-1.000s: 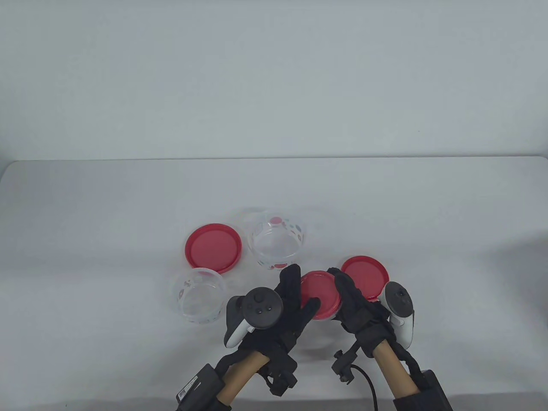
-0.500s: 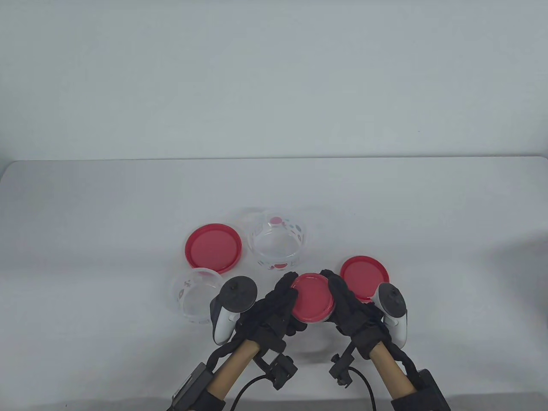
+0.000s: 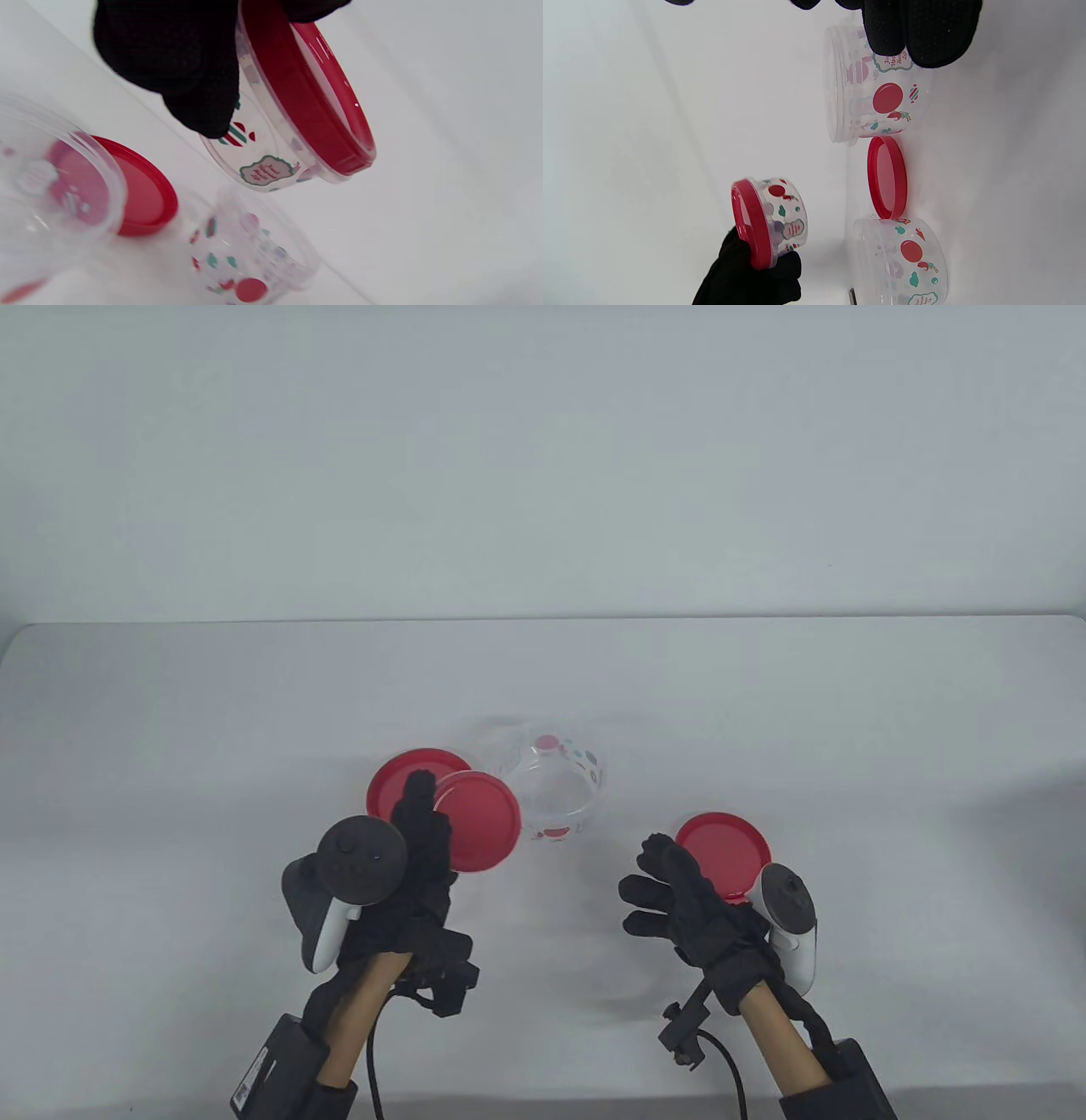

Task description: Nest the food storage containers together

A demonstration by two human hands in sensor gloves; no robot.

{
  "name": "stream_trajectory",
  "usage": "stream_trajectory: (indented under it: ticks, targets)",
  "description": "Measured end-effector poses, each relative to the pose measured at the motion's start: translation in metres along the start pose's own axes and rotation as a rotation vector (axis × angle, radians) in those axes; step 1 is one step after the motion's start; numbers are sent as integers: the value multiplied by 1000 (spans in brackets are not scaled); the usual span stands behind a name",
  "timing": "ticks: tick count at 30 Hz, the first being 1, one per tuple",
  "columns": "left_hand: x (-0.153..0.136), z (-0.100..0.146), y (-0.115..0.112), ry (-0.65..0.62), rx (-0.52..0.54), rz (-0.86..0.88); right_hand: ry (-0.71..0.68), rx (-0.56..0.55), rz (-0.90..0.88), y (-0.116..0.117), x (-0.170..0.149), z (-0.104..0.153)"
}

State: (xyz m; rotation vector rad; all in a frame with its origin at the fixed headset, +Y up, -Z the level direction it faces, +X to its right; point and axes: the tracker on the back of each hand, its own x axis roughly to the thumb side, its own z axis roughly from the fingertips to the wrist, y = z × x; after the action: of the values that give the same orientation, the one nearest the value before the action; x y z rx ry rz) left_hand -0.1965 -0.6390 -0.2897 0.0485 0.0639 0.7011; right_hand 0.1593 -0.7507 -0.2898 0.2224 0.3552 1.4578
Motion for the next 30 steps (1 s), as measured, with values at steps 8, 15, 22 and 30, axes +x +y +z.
stream_trajectory:
  ticks: [8,15,22,30]
  targets:
    - [-53,-1,0,165,-41,-108,3,-3,-2,0,0,0]
    - [-70,-5,-17,255,-87,-220,10,2,1,0,0,0]
    - [-64,-11,-25,362,-82,-457,15,9,5,0,0,0]
    - [-52,-17,-36,453,-78,-852,8,17,15,1,0,0]
